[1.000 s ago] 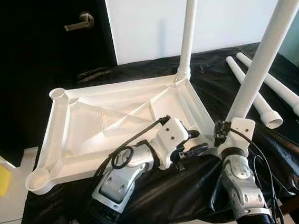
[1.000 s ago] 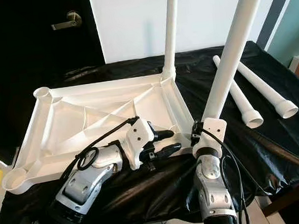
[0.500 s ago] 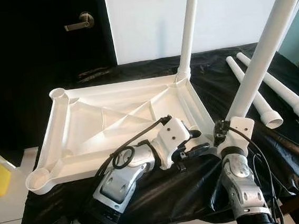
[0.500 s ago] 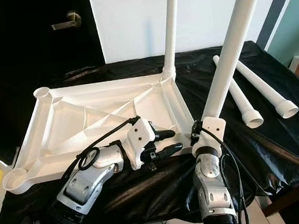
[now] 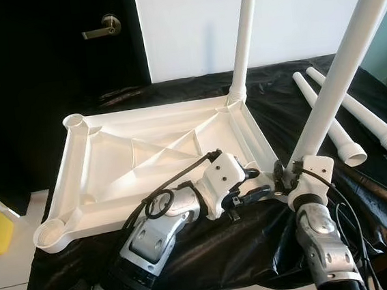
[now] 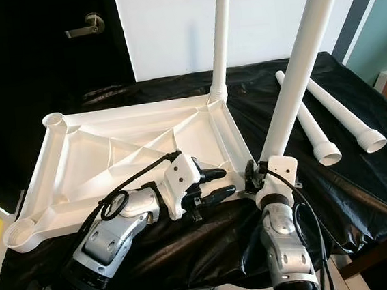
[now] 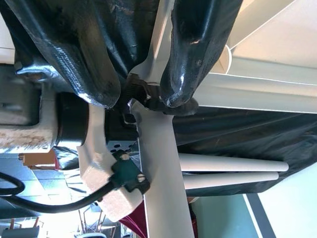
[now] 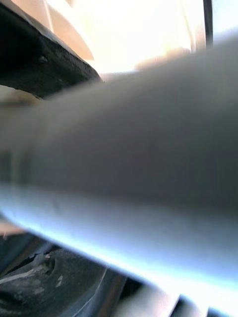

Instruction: Building children table

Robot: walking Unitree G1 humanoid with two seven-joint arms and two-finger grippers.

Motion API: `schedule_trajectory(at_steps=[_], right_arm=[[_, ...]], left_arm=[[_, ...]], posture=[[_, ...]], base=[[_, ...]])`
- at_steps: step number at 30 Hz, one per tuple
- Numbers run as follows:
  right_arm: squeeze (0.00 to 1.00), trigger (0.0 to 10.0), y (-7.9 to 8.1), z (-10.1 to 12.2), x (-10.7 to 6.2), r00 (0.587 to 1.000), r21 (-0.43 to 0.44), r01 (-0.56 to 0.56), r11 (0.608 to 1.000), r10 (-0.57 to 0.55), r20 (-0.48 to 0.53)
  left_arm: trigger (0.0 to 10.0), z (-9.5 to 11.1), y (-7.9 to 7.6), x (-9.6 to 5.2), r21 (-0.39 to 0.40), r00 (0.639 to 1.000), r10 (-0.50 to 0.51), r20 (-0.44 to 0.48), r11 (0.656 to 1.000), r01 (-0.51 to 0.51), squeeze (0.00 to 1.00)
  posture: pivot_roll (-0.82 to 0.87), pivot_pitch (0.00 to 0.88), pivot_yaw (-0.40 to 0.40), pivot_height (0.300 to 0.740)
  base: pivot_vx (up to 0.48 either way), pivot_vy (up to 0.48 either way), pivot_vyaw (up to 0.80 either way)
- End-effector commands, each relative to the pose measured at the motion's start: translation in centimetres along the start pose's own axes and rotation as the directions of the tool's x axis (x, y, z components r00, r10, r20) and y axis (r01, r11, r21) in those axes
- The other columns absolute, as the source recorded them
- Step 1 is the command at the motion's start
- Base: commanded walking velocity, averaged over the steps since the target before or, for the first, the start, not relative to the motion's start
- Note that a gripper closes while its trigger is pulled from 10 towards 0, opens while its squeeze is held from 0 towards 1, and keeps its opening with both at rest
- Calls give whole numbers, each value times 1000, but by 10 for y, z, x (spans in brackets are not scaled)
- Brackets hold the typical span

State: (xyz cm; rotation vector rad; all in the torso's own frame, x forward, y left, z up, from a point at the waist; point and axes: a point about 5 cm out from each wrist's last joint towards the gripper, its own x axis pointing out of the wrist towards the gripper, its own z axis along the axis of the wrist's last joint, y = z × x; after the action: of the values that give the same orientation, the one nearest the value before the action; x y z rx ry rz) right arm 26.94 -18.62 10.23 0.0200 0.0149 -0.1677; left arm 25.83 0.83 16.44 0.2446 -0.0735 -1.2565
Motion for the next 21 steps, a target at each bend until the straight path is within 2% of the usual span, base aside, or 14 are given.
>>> schedule_trajectory(at_steps=[1, 5, 6, 9, 10, 11, 13, 14, 15, 17, 20, 21], right_arm=[[0, 10000, 0, 3, -1, 999, 17, -41, 999, 41, 21], [0, 10000, -4, 5, -1, 992, -4, -118, 993, 118, 43], [0, 10000, -7, 7, 0, 985, -19, -166, 986, 167, 52], [0, 10000, -7, 7, 0, 985, -19, -166, 986, 167, 52], [0, 10000, -10, 9, 2, 975, -33, -215, 976, 216, 55], [0, 10000, -10, 9, 2, 975, -33, -215, 976, 216, 55], [0, 10000, -18, 13, 7, 941, -92, -327, 940, 333, 55], [0, 10000, -18, 13, 7, 941, -92, -327, 940, 333, 55], [0, 10000, -20, 15, 9, 923, -115, -377, 919, 383, 44], [0, 10000, -20, 15, 9, 923, -115, -377, 919, 383, 44], [0, 10000, -21, 16, 13, 871, -162, -483, 860, 490, 8], [0, 10000, -21, 16, 13, 871, -162, -483, 860, 490, 8]], left_arm=[[10000, -1, -3, 2, 4, 999, -37, -5, 999, 37, 0], [10000, -1, -4, 2, 6, 999, -45, -6, 999, 45, 0], [10000, -1, -3, 2, 7, 999, -47, -6, 999, 47, 0], [10000, -1, -3, 2, 7, 999, -47, -6, 999, 47, 0], [10000, -1, -3, 2, 8, 999, -48, -6, 999, 48, 0], [10000, -1, -3, 2, 8, 999, -48, -6, 999, 48, 0], [10000, -1, -2, 2, 11, 999, -50, -7, 999, 50, 0], [10000, -1, -2, 2, 11, 999, -50, -7, 999, 50, 0], [10000, -1, -2, 2, 12, 999, -50, -7, 999, 50, 0], [10000, -1, -2, 2, 12, 999, -50, -7, 999, 50, 0], [10000, -1, -1, 3, 14, 999, -51, -6, 999, 51, 0], [10000, -1, -1, 3, 14, 999, -51, -6, 999, 51, 0]], posture=[[-60, 0, -10, 740], [-61, 0, -8, 740], [-62, 0, -6, 740], [-62, 0, -6, 740], [-62, 0, -5, 740], [-62, 0, -5, 740], [-63, 0, -3, 740], [-63, 0, -3, 740], [-63, 0, -3, 740], [-63, 0, -3, 740], [-66, 0, 4, 740], [-66, 0, 4, 740]], base=[[0, 0, 0], [0, 0, 0], [0, 0, 0], [0, 0, 0], [0, 0, 0], [0, 0, 0], [0, 0, 0], [0, 0, 0], [0, 0, 0], [0, 0, 0], [0, 0, 0], [0, 0, 0]])
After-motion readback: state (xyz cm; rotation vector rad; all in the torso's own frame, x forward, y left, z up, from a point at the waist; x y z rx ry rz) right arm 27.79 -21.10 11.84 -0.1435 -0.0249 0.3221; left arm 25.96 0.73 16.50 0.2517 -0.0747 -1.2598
